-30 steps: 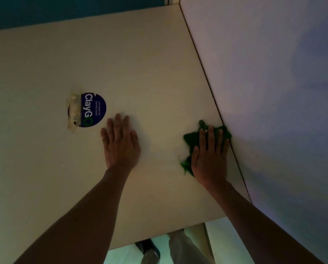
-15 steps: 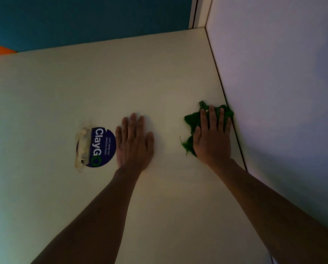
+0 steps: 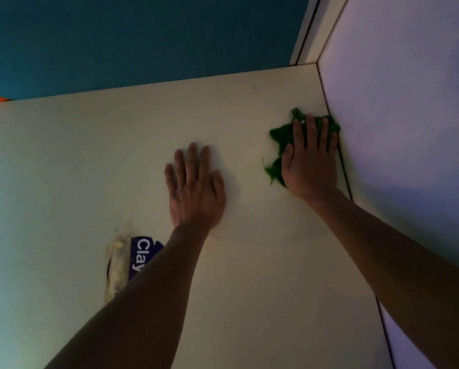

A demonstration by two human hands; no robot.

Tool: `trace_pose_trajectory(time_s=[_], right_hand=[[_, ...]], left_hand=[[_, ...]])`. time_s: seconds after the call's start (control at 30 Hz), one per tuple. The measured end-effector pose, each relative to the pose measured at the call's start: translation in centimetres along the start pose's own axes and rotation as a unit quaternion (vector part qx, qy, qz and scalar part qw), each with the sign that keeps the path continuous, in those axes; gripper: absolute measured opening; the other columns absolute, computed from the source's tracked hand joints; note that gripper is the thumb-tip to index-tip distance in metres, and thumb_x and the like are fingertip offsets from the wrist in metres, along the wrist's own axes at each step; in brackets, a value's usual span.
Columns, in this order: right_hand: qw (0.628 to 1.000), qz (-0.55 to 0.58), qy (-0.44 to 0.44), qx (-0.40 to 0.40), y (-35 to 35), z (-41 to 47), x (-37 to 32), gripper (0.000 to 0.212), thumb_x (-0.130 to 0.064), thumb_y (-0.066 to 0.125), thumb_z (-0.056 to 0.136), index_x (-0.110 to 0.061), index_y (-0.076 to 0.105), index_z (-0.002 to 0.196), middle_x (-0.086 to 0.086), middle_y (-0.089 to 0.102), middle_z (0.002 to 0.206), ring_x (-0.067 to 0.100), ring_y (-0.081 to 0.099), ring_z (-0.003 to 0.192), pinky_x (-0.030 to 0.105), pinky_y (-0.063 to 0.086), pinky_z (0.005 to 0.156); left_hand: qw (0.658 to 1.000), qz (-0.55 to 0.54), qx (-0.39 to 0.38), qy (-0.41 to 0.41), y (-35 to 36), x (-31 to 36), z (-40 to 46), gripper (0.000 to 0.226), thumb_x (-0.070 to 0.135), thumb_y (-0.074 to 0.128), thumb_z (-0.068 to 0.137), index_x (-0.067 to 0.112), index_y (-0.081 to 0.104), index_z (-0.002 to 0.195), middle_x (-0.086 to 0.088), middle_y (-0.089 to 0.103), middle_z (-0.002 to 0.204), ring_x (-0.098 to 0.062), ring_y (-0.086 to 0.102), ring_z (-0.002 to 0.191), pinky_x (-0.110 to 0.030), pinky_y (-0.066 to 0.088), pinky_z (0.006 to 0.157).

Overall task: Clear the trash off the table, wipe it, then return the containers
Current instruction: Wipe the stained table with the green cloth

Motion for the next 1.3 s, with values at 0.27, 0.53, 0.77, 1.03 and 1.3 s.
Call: trace_pose_trajectory(time_s=[0.27, 0.53, 0.77, 1.03, 1.3], right_hand=[[0.999, 0.034, 0.022, -0.015, 0.6, 6.6, -2.2, 0.061, -0.037, 0.019, 0.102, -0.008, 0.025, 0.155, 0.019, 0.019, 0.162, 0.046, 0.012, 0.149, 0.063, 0.011, 0.118], [0.994, 0.058, -0.086, -0.042, 0.5, -7.2, -9.3, 0.058, -0.036, 0.025, 0.103, -0.012, 0.025, 0.156, 0.013, 0.017, 0.164, 0.037, 0.008, 0.152, 0.058, 0.011, 0.120], [0.996, 0.063, -0.007, -0.063, 1.4, 0.3, -9.9, 0.060, -0.037, 0.023, 0.102, -0.011, 0.025, 0.155, 0.014, 0.018, 0.164, 0.042, 0.010, 0.150, 0.062, 0.011, 0.119], [0.992, 0.017, -0.099, -0.081, 1.5, -3.6, -16.6, 0.062, -0.040, 0.014, 0.102, -0.009, 0.021, 0.156, 0.016, 0.011, 0.165, 0.042, 0.005, 0.151, 0.062, 0.008, 0.119], [0.979, 0.038, -0.189, -0.061, 2.4, 3.6, -29.9, 0.064, -0.040, 0.017, 0.098, -0.012, 0.027, 0.155, 0.012, 0.015, 0.164, 0.041, 0.009, 0.150, 0.062, 0.009, 0.120]], left_hand=[[1.000, -0.001, -0.002, -0.007, 0.2, -0.3, 0.2, 0.057, 0.039, 0.021, 0.106, 0.026, 0.015, 0.162, -0.002, 0.010, 0.170, -0.030, 0.005, 0.156, -0.052, 0.009, 0.125], [1.000, -0.010, -0.017, -0.006, 0.2, -0.3, 0.2, 0.057, 0.040, 0.015, 0.106, 0.025, 0.012, 0.162, -0.002, 0.007, 0.170, -0.026, -0.001, 0.157, -0.049, 0.005, 0.126], [0.999, -0.041, 0.001, -0.008, -2.9, -4.3, 1.4, 0.048, 0.041, 0.041, 0.100, 0.025, 0.047, 0.145, -0.001, 0.045, 0.153, -0.027, 0.038, 0.140, -0.045, 0.038, 0.110], [0.983, -0.023, 0.015, -0.180, -6.3, -24.6, 2.2, 0.057, 0.050, 0.026, 0.106, 0.025, 0.022, 0.157, -0.005, 0.022, 0.166, -0.030, 0.014, 0.154, -0.054, 0.019, 0.122], [0.984, -0.019, 0.003, -0.179, -5.7, -27.7, 2.7, 0.064, 0.055, 0.011, 0.105, 0.028, -0.003, 0.161, -0.001, -0.007, 0.169, -0.023, -0.012, 0.155, -0.049, -0.001, 0.126]])
Point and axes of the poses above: each hand's wrist, its own z-axis towards the middle knuckle, its own y-axis out of the palm, x = y × z, the point moved 10 cm from there along z, towards the middle knuckle
